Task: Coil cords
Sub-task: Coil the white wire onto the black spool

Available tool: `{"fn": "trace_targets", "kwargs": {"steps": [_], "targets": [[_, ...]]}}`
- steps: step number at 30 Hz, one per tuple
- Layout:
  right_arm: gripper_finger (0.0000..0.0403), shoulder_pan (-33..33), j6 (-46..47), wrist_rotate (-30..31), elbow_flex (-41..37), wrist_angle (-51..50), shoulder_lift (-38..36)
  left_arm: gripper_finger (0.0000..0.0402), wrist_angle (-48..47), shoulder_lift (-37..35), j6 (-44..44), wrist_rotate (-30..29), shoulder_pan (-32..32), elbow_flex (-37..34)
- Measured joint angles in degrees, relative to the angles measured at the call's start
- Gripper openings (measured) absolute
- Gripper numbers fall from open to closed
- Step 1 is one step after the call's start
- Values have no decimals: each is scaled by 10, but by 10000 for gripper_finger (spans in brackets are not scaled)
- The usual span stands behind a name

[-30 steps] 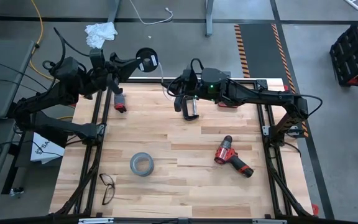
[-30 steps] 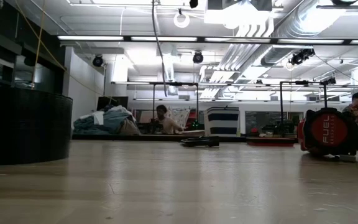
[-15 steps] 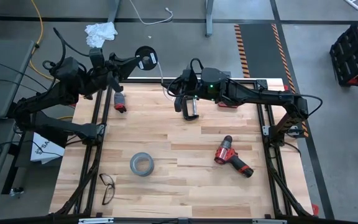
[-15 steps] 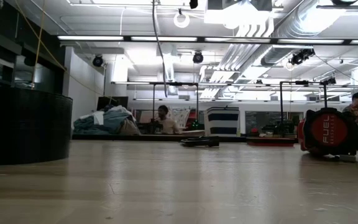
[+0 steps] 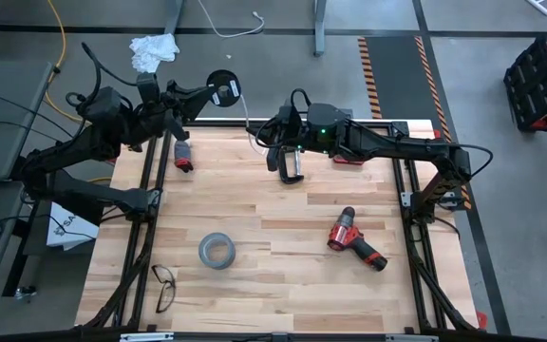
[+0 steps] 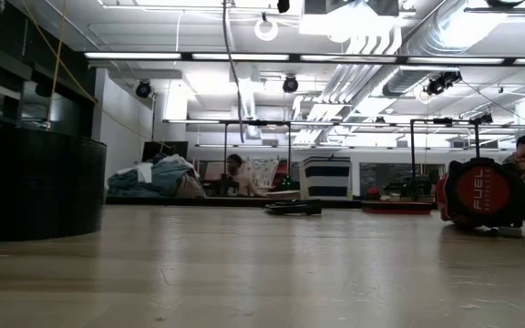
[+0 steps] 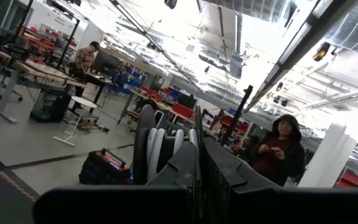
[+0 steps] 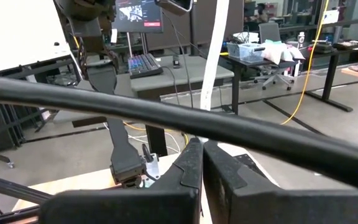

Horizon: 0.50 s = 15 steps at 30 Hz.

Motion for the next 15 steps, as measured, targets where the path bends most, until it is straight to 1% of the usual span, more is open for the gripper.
{"fn": "trace_targets", "kwargs": {"steps": [15], "targets": [[0,0,2,-3,0,-18,0,4,-7,3,-7,23,0,0]]}}
